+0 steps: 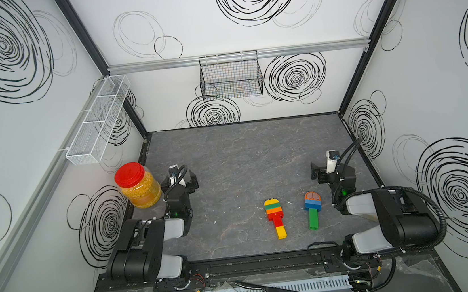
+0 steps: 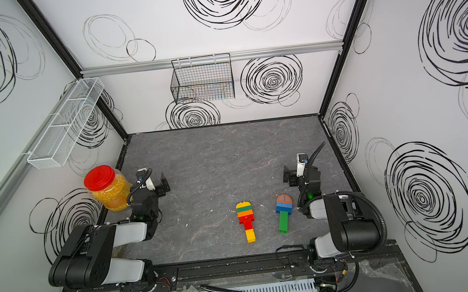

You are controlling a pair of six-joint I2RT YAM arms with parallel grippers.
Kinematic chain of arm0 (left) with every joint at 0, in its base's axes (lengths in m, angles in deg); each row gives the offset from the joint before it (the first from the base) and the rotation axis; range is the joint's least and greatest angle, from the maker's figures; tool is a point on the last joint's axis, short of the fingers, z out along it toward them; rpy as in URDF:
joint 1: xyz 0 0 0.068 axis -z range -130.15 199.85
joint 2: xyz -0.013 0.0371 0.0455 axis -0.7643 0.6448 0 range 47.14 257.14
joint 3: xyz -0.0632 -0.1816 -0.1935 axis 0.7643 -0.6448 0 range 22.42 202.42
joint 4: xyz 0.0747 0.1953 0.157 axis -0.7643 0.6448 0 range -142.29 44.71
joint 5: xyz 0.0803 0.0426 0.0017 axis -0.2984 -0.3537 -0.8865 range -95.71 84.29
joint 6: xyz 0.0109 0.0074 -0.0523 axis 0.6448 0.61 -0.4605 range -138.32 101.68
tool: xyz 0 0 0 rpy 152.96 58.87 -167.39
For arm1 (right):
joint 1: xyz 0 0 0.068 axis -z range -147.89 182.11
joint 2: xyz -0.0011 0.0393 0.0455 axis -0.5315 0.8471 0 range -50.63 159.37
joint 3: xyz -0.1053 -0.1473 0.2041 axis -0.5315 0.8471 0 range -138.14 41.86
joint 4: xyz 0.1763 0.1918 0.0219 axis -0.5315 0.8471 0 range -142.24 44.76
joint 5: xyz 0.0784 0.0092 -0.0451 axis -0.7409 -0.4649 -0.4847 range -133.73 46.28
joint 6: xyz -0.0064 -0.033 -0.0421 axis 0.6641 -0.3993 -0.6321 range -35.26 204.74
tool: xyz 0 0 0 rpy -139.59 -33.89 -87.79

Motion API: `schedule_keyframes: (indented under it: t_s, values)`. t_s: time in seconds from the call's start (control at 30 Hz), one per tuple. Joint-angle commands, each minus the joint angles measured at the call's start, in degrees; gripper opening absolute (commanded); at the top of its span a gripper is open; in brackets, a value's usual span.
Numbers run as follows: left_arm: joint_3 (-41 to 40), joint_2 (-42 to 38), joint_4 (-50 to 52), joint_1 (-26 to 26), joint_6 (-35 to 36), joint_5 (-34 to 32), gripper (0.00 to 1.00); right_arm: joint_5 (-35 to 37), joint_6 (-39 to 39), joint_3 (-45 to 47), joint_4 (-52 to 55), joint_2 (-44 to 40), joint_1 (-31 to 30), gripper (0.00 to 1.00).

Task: Assemble an ice cream with lego
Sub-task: Reset both arms

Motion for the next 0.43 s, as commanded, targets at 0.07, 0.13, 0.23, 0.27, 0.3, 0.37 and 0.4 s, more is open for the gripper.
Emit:
schedule_keyframes:
  t_s: [0.07,0.13,0.23,0.27,0.3,0.37,0.4]
  values:
    - [-0.26,0.54,-4.5,0.39,0.69,-0.71,0.99,2.56,1.06,-1.31,-1.07,0.21,-0.2,1.0]
    - [-0.27,0.58,-4.52,0.39,0.67,-0.71,0.99,2.56,1.14,-1.67,-0.84,0.44,-0.22,1.0]
    - [-0.26,0.53,-4.49,0.39,0.71,-0.66,0.99,1.57,1.37,-2.25,-0.03,0.82,0.22,1.0]
    - [-0.31,0.57,-4.51,0.39,0.72,-0.76,0.99,1.23,1.37,-2.35,0.12,0.76,0.38,1.0]
    - [-0.25,0.52,-4.52,0.39,0.66,-0.79,0.99,0.6,1.48,-2.44,0.32,0.9,0.61,1.0]
    - [-0.23,0.63,-4.44,0.39,0.65,-0.72,0.99,0.12,1.53,-2.46,0.38,0.7,0.89,1.0]
    - [-0.2,0.6,-4.43,0.37,0.64,-0.73,0.99,0.27,1.5,-2.36,0.3,0.7,0.89,1.0]
